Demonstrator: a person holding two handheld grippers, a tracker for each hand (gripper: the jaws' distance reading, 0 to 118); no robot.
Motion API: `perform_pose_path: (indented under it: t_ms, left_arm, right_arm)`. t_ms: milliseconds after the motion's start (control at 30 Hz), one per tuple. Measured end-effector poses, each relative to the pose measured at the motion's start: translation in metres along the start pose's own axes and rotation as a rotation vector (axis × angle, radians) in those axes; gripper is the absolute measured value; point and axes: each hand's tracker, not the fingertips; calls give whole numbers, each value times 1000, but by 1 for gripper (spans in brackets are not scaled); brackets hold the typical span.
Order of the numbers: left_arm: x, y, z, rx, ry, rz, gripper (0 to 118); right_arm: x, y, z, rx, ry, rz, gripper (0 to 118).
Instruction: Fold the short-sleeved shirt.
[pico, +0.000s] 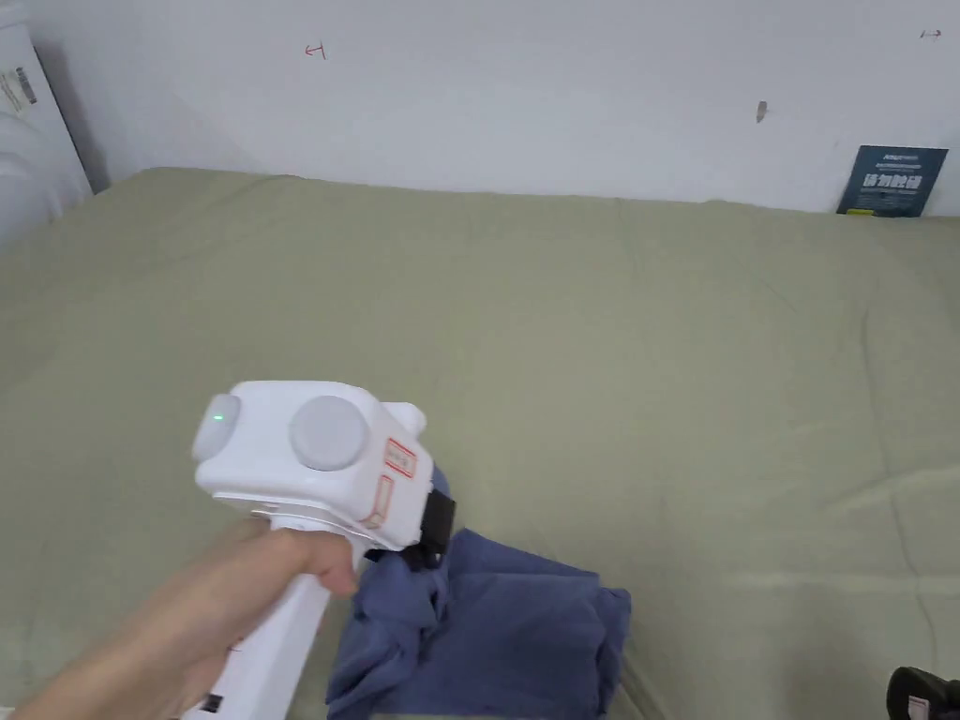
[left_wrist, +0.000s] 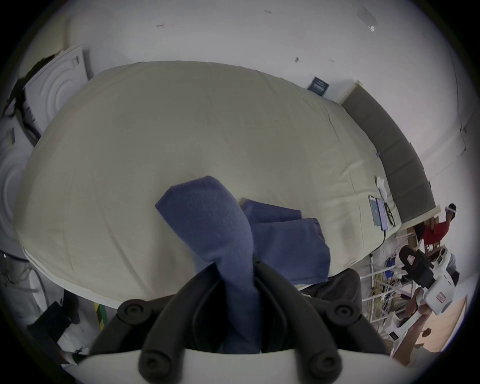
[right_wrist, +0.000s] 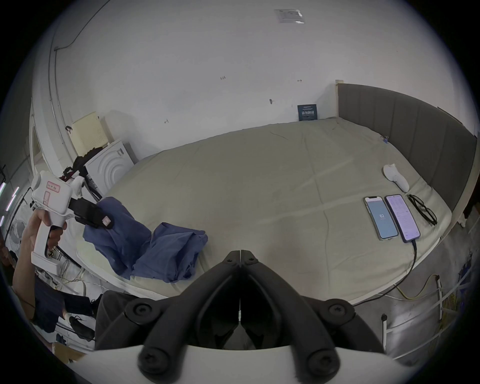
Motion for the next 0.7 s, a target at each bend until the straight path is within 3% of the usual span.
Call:
perform_pose_path:
  t_ms: [133,167,233,300,333,400,567,600,633,700]
  left_arm:
    - [41,11,-55,-34,69,-95,8]
    - [55,10,-68,-43,98,-127,25]
    - [71,5,-91,-46,62,-175,115]
    - [79,-2,-98,-35,-111,-107,104]
    - [84,3,-92,-26,-147,-109,107]
    - [84,6,-80,-27,-145,-70,114]
    - [42,3,-36,81,-82,-39,113]
    - [32,1,-26,92,-74,-26,112]
    - [18,-5,-14,142,-68,-11,103]
    - [-7,-11,-7,189,22,-14,0]
  right_arm:
    - [10,-3,2,3,1,-43,0]
    - [12,-3,2,3,1,-52,0]
    - [16,-5,2,-3,-2,-62,0]
    - [18,-6,3,-7,-7,-67,0]
    - [20,-7,4,-11,-11,-71,0]
    - [23,-8,4,-14,-13,-75,0]
    - [23,-9,-2,-22,-1,-101,0]
    - [21,-9,-3,-24,6,-103,0]
    - [19,-9,-4,-25,15,-102,0]
    - [15,-10,-6,-29,27,-96,0]
